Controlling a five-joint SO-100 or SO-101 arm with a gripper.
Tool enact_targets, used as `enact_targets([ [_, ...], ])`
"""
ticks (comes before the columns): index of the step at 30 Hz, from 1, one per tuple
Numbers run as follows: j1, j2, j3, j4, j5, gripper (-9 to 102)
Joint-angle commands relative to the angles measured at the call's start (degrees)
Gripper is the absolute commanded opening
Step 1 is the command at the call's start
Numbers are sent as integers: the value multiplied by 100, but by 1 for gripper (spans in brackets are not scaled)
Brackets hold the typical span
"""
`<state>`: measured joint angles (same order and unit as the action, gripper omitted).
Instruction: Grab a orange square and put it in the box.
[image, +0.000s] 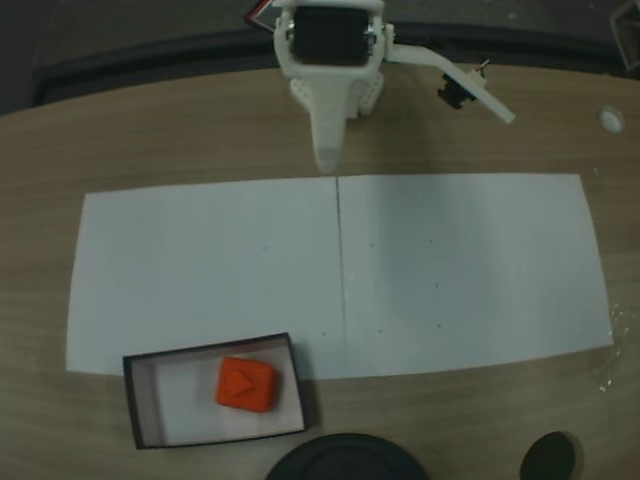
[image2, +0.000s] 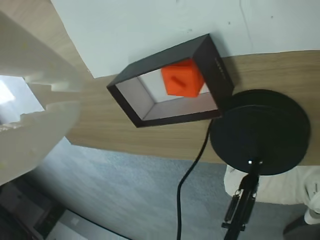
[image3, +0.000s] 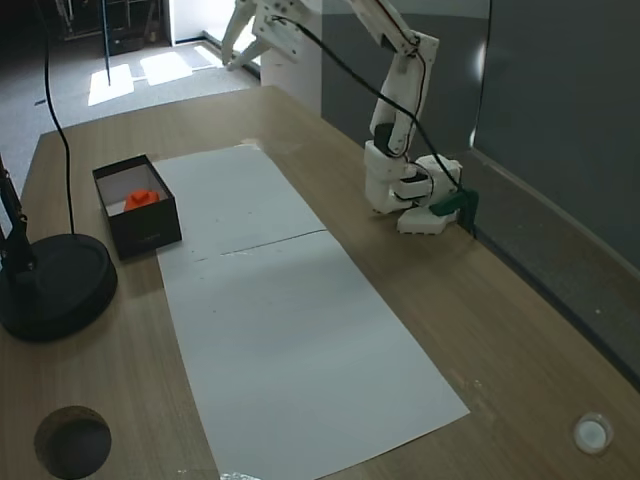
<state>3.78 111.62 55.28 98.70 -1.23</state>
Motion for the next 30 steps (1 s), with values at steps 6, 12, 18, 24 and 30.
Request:
enact_targets([
  [6,-554,3841,3946,-1257,9,0],
  [12,-501,5959,6135,-1688,44,0],
  [18,-501,7216,7154,-1969,53,0],
  [24,-519,8174,7603,-1960,62,0],
  [30,-501,8780,8156,-1969,70,0],
])
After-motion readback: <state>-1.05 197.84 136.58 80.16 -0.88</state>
